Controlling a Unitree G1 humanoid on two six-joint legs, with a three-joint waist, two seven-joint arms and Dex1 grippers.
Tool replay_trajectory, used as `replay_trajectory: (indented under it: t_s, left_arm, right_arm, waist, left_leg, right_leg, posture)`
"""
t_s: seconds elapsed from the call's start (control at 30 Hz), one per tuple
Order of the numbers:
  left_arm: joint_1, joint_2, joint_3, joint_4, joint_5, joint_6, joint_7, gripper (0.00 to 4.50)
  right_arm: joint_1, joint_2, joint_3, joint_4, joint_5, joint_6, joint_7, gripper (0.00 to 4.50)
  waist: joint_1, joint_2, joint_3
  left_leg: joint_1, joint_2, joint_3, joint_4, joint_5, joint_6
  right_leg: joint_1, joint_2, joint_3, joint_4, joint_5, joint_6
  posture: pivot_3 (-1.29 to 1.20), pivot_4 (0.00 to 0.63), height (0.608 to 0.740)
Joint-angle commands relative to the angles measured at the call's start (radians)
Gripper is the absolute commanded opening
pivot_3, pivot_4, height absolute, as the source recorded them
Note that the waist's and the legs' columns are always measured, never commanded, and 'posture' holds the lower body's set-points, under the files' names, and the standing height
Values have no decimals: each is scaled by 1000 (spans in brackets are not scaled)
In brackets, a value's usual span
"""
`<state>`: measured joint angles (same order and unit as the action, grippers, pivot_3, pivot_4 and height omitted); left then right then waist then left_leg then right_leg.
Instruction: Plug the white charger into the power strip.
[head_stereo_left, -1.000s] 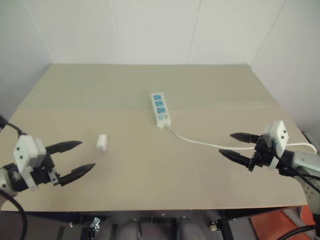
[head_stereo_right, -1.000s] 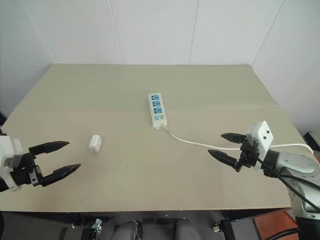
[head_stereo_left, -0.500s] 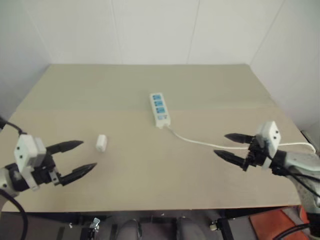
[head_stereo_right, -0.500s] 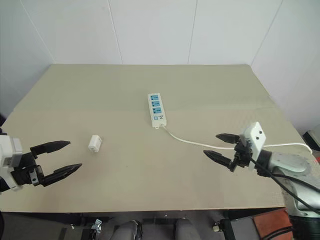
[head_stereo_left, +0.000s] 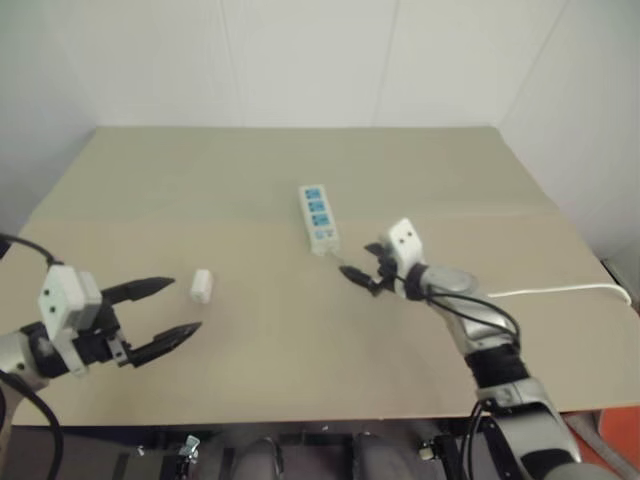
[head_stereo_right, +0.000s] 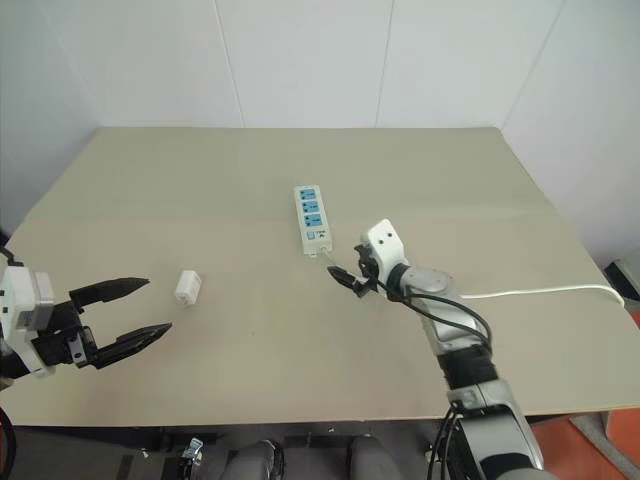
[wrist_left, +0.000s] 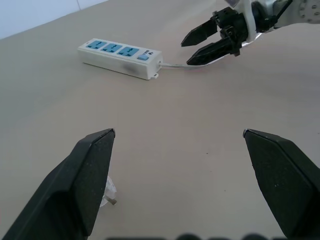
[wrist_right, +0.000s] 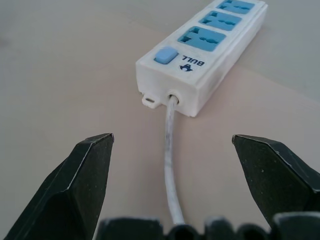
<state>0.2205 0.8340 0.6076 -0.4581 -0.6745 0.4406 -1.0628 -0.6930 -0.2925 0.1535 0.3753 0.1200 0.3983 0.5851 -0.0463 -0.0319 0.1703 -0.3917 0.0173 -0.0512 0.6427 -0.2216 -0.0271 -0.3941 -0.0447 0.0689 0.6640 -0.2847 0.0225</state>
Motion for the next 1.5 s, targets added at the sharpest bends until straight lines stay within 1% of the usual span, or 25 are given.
replay_trajectory:
  t_s: [0.03, 0.1, 0.2, 0.23, 0.37, 0.47, 0.6, 0.73, 0.83, 0.9, 0.97, 1.0, 1.03, 1.13, 1.2, 1.33, 1.4, 1.47, 1.5]
  left_arm:
    - [11, -5, 12, -33, -9, -15, 10, 4500]
    - [16, -6, 15, -37, -8, -18, 14, 4500]
    - [33, -11, 23, -40, -8, -24, 13, 4500]
    - [37, -15, 24, -42, -9, -26, 16, 4500]
    - [45, -27, 16, -49, -6, -36, 25, 4500]
    - [41, -27, 7, -46, -7, -41, 29, 4500]
    - [34, -25, -1, -43, -5, -43, 29, 4500]
    - [36, -20, 1, -40, -6, -44, 19, 4500]
    - [32, -17, -6, -32, -5, -43, 15, 4500]
    - [22, -14, -17, -23, -1, -45, 12, 4500]
    - [5, -11, -31, -12, 2, -45, 10, 4500]
    - [-5, -8, -39, -5, 2, -44, 7, 4500]
    - [-16, -5, -46, 1, 3, -44, 6, 4500]
    - [-39, -2, -63, 14, 5, -44, 5, 4500]
    - [-41, -2, -66, 16, 8, -46, 3, 4500]
    - [-32, -1, -61, 13, 9, -47, 0, 4500]
    - [-26, 0, -57, 11, 8, -46, -3, 4500]
    - [-23, 2, -54, 11, 6, -44, -5, 4500]
    - [-22, 5, -53, 13, 5, -44, -7, 4500]
  right_arm:
    - [-83, 22, 20, 176, -69, -46, -45, 4296]
    - [-107, 26, 28, 232, -90, -71, -37, 3854]
    - [-122, 24, 37, 259, -100, -73, -3, 2923]
    - [-119, 21, 43, 254, -104, -75, 10, 2534]
    - [-90, 17, 46, 185, -111, -60, 29, 1148]
    - [-44, -4, 59, 76, -108, -53, 77, 48]
    - [68, -78, 56, -158, -67, -33, 173, 19]
    - [266, -240, -1, -450, 22, 7, 308, 19]
    - [371, -343, -22, -520, 50, -10, 376, 19]
    - [394, -375, -26, -521, 57, -4, 390, 19]
    - [394, -377, -34, -509, 60, 5, 376, 711]
    - [390, -376, -38, -503, 64, 9, 374, 926]
    - [388, -378, -39, -503, 63, 8, 369, 1238]
    - [409, -403, -62, -530, 88, 8, 386, 2294]
    - [438, -417, -107, -572, 133, 27, 391, 3024]
    - [498, -430, -176, -678, 167, 80, 337, 4422]
    - [543, -364, -201, -772, 190, 125, 241, 4471]
    - [574, -271, -201, -828, 202, 151, 140, 4471]
    - [583, -208, -187, -836, 194, 151, 80, 4471]
  waist:
    - [1, 0, 0]
    - [0, 0, 0]
    - [-1, 0, 0]
    - [-1, 0, 0]
    - [-2, 0, 0]
    - [-1, 0, 0]
    - [0, 0, 0]
    - [7, 1, 1]
    - [5, 1, 1]
    - [-3, 1, 1]
    - [-9, 1, 1]
    - [-10, 1, 1]
    - [-10, 1, 1]
    - [-4, 1, 1]
    - [2, 1, 1]
    - [6, 1, 1]
    - [7, 1, 1]
    - [4, 0, 1]
    - [0, 0, 1]
  left_leg:
    - [0, 0, 0, 0, 0, 0]
    - [0, 0, 0, 0, 0, 0]
    - [3, 1, 0, 0, 0, 0]
    - [3, 1, 0, 0, 0, 0]
    - [3, 1, 0, 0, 0, 0]
    - [3, 1, 0, 0, 0, 0]
    - [2, 1, 0, -1, 0, 0]
    - [0, 1, -1, -1, 0, 0]
    - [1, 0, 0, 0, 0, 0]
    - [4, 1, 1, 0, 0, 0]
    - [6, 2, 1, 0, 0, 0]
    - [6, 2, 1, 0, 0, 0]
    - [6, 2, 1, 0, 0, 0]
    - [5, 1, 1, 0, 0, 0]
    - [4, 1, 1, 0, 0, 0]
    - [1, 0, 0, 0, -1, 1]
    - [2, 0, 0, 0, -1, 1]
    - [3, 1, -1, 0, -1, 1]
    - [3, 2, -1, 0, -1, 1]
  right_leg:
    - [0, 0, 0, 0, 0, 0]
    - [0, 0, 0, 0, 0, 0]
    - [2, 0, 0, 1, 0, 0]
    - [2, 0, 0, 1, 0, 0]
    - [2, 0, 0, 1, 0, 0]
    - [2, 0, 0, 0, 0, 0]
    - [1, 0, 0, 0, 0, 0]
    - [1, -1, -1, -1, 0, 0]
    - [2, -1, -1, -1, 0, 0]
    - [4, 0, 0, -1, 0, 0]
    - [5, 1, 1, 0, 0, 0]
    - [5, 2, 1, 0, 0, 0]
    - [5, 3, 1, 1, 0, 0]
    - [5, 2, 0, 0, 0, 0]
    - [4, 1, 1, 0, 0, 0]
    - [3, 0, 0, -2, -1, 1]
    - [4, 0, 0, -1, -1, 1]
    - [4, 1, 0, -1, -1, 1]
    - [4, 1, 0, 0, -1, 1]
  posture:
    - [0, 150, 740]
    - [0, 150, 740]
    - [0, 150, 740]
    - [0, 150, 740]
    - [0, 150, 740]
    - [0, 150, 740]
    - [0, 150, 740]
    - [0, 150, 740]
    - [0, 150, 740]
    - [0, 150, 740]
    - [0, 150, 740]
    - [0, 150, 740]
    - [0, 150, 740]
    - [0, 150, 740]
    - [0, 150, 740]
    - [0, 150, 740]
    - [0, 150, 740]
    - [0, 150, 740]
    - [0, 150, 740]
